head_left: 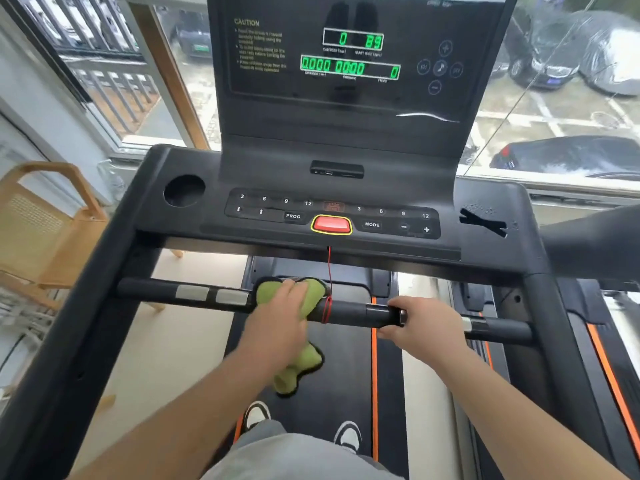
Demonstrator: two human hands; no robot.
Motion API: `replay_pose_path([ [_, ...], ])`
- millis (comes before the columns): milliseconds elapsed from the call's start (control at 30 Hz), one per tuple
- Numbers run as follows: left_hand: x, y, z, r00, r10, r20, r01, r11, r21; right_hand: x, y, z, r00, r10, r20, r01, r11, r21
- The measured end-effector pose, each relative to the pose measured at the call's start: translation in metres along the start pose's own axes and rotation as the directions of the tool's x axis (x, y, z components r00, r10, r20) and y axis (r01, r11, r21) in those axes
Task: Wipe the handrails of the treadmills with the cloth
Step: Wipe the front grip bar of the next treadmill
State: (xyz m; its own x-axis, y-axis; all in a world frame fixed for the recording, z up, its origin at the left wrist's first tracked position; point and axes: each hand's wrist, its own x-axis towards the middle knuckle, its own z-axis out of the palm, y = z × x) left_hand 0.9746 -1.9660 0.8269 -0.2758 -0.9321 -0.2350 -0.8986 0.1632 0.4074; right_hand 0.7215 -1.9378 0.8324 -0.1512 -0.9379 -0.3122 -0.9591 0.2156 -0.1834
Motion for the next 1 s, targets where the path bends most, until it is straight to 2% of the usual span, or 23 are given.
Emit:
replay_pose_path([
  [33,0.005,-0.013,-0.011,0.999,0.023,0.021,-0.024,1.000,0.005,0.000,0.001,-0.001,1.000,-0.004,-0.001,0.004,1.000,-0.007],
  [100,0.013,-0.034,-0.031,0.997,-0.083,0.000,0.083,0.996,0.025,0.000,0.000,-0.002,1.000,-0.019,0.006,0.019,1.000,-0.023],
  [167,0.014,-0.036,-0.038,0.947,-0.280,-0.157,0.282,0.959,-0.009,0.001,0.000,-0.002,0.999,-0.039,0.013,0.040,0.999,-0.028],
  [200,0.011,-0.023,-0.035,0.927,-0.311,-0.208,0.313,0.950,-0.026,0.002,0.000,-0.002,0.999,-0.049,0.018,0.050,0.998,-0.033],
  [333,-0.010,0.040,0.015,0.985,-0.120,-0.123,0.128,0.990,0.055,0.004,0.003,-0.003,0.997,-0.078,0.023,0.080,0.995,-0.064],
  [433,-0.022,0.034,0.025,0.984,-0.157,-0.081,0.164,0.981,0.099,0.005,0.007,-0.001,0.993,-0.115,0.021,0.116,0.990,-0.081],
  [567,-0.042,0.024,0.027,0.989,-0.146,0.020,0.135,0.953,0.273,0.009,0.011,-0.001,0.989,-0.144,0.011,0.145,0.983,-0.113],
  [733,0.011,0.049,-0.001,0.987,-0.158,0.009,0.150,0.954,0.261,0.011,0.009,-0.005,0.986,-0.169,0.014,0.169,0.976,-0.138],
  [867,0.056,0.066,-0.018,0.953,-0.292,0.088,0.244,0.904,0.351,0.009,0.009,-0.004,0.985,-0.172,0.020,0.173,0.976,-0.131],
  [933,0.060,0.068,-0.012,0.941,-0.332,0.066,0.295,0.900,0.321,0.010,0.009,-0.005,0.983,-0.184,0.024,0.185,0.974,-0.132],
  [1000,0.038,0.072,0.000,0.958,-0.281,-0.057,0.286,0.921,0.265,0.010,0.011,-0.004,0.982,-0.189,0.026,0.191,0.973,-0.130],
])
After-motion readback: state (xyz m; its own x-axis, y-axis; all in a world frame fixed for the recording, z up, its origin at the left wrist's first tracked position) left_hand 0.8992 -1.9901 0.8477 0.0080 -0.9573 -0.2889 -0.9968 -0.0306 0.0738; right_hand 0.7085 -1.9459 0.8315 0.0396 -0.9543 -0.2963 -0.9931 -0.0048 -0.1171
